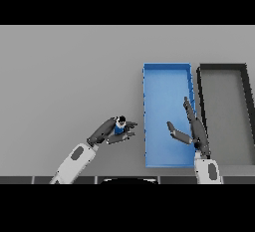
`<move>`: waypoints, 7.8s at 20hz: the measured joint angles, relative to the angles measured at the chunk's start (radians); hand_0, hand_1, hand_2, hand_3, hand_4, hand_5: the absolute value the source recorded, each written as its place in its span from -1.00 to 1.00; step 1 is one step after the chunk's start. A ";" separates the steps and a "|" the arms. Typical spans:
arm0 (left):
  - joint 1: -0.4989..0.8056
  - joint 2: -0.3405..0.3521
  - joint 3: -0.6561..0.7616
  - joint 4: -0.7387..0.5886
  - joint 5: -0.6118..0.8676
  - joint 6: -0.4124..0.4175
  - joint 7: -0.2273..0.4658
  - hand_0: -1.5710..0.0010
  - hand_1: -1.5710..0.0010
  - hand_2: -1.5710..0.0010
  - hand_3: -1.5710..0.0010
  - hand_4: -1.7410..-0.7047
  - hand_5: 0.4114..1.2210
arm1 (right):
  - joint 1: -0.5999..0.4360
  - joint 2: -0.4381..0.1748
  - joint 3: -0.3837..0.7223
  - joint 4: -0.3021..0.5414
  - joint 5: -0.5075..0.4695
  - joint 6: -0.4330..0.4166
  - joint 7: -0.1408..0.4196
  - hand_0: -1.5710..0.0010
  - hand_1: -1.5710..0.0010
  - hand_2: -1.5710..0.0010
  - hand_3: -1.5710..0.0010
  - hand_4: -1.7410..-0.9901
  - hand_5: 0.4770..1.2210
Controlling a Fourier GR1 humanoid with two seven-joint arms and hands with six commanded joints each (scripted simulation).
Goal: Pick up the blue pipe and place it into the blue bin.
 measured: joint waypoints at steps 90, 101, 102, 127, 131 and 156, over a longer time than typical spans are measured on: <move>-0.134 0.046 -0.023 -0.217 -0.063 -0.165 0.104 0.83 0.86 0.86 0.94 0.71 -0.06 | -0.606 0.077 0.286 -0.113 -0.454 0.546 0.467 -1.00 -1.00 -1.00 -1.00 -0.32 0.99; -0.097 0.038 -0.013 -0.221 -0.048 -0.122 0.212 0.99 0.99 0.99 1.00 0.66 -0.60 | -0.638 0.101 0.224 -0.100 -0.573 0.502 0.541 -1.00 -1.00 -1.00 -1.00 -0.34 1.00; -0.095 0.036 -0.017 -0.223 -0.052 -0.120 0.219 0.99 0.99 0.99 1.00 0.67 -0.65 | -0.655 0.115 0.220 -0.092 -0.652 0.478 0.583 -1.00 -1.00 -1.00 -1.00 -0.34 1.00; -0.070 0.081 -0.009 -0.255 -0.068 -0.112 0.254 1.00 1.00 1.00 1.00 0.77 -0.88 | -1.060 -0.202 -0.214 0.468 -0.696 0.216 0.613 -1.00 -1.00 -1.00 -1.00 -0.36 1.00; -0.085 0.080 -0.003 -0.251 -0.058 -0.123 0.250 1.00 1.00 1.00 1.00 0.77 -0.87 | -0.929 -0.184 -0.209 0.468 -0.634 0.185 0.662 -1.00 -1.00 -1.00 -1.00 -0.36 1.00; -0.052 0.081 -0.024 -0.282 -0.073 -0.108 0.251 1.00 1.00 1.00 1.00 0.76 -0.85 | -0.749 -0.582 0.585 0.469 -0.915 -0.081 0.724 0.84 0.88 0.88 0.93 0.47 0.08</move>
